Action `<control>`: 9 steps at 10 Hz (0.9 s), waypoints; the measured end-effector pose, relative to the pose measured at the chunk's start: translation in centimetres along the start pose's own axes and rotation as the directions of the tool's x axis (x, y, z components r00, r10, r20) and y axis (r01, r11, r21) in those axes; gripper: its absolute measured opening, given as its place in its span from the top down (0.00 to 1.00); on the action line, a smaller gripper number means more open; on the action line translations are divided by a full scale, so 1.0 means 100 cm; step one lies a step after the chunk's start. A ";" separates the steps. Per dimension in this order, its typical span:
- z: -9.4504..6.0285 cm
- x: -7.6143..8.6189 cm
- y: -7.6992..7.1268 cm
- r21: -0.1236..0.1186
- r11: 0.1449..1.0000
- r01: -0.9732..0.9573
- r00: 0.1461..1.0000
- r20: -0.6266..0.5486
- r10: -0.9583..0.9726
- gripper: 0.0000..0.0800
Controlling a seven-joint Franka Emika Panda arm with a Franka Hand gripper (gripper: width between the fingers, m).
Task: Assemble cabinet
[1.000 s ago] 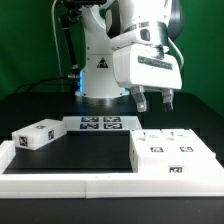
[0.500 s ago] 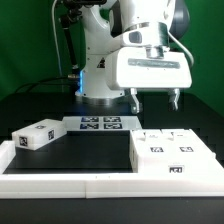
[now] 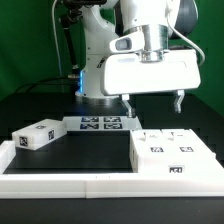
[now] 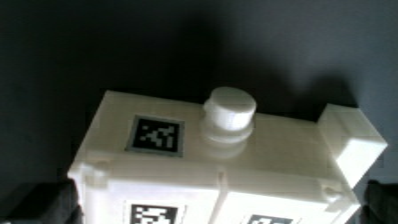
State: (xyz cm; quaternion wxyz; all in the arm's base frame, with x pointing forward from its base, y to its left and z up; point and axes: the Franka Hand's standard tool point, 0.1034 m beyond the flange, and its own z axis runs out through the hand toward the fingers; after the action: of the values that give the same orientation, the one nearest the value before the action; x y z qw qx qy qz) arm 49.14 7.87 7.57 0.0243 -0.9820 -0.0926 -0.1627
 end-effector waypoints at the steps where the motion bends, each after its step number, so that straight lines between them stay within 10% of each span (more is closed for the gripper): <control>1: 0.003 -0.002 0.002 -0.002 1.000 0.000 1.000 0.005 0.000 0.00; 9: 0.047 -0.020 -0.004 -0.004 1.000 -0.012 1.000 0.021 0.012 0.00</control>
Offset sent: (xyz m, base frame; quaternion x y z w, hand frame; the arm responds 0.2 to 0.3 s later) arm 0.0063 -0.0032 -0.0289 -0.0283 0.0086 0.0383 0.9988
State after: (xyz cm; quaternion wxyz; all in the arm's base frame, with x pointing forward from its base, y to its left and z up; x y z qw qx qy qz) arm 48.69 8.23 2.49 0.0223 -0.9843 -0.0866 -0.1524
